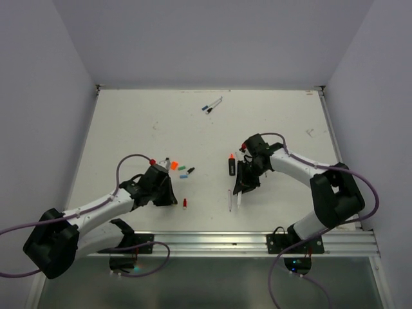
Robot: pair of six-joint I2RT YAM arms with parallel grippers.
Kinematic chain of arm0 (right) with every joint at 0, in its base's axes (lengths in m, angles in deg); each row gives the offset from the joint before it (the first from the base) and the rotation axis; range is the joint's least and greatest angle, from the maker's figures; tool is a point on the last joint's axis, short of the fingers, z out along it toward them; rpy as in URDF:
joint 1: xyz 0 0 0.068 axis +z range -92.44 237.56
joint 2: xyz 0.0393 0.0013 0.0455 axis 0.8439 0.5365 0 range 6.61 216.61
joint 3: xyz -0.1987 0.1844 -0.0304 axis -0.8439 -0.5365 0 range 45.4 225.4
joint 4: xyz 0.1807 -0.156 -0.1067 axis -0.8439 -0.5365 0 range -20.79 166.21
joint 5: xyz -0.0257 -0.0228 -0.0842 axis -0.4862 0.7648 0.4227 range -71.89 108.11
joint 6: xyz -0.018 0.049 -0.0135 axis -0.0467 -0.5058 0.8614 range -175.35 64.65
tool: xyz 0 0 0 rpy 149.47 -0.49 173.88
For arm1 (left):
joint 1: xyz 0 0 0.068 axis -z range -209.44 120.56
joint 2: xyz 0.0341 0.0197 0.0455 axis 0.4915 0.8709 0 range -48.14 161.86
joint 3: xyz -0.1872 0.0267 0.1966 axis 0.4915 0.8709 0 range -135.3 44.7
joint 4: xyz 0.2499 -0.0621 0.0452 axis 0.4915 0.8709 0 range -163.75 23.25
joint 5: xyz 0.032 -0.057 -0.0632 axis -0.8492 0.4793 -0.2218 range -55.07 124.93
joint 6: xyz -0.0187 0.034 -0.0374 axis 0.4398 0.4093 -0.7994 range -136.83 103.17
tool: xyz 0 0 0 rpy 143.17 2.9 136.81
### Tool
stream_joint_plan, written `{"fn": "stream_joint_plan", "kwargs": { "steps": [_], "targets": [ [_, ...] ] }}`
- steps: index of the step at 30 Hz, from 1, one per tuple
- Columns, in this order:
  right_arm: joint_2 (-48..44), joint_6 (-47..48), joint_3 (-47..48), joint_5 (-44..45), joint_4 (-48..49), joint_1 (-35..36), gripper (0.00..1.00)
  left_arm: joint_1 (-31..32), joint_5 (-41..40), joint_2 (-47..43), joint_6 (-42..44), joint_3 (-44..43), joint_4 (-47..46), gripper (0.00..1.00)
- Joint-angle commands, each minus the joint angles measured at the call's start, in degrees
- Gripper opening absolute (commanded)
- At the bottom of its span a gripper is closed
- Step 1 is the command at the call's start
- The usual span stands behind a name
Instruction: Open the pen caps
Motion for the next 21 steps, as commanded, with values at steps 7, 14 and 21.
{"fn": "stream_joint_plan", "kwargs": {
  "steps": [7,14,21],
  "targets": [
    [3.7,-0.97,-1.47,3.57,5.64,1.08,0.08,-0.1,6.09,1.54,-1.36,3.2,-9.34,0.13],
    [6.6,-1.32,-1.74,3.22,8.01,1.96,0.14,-0.19,7.32,0.4,-1.89,4.87,-11.1,0.24],
    [8.19,-1.41,-1.12,2.96,8.46,2.31,0.27,-0.1,6.45,-1.8,-2.77,5.31,-10.22,0.36]
  ]
}}
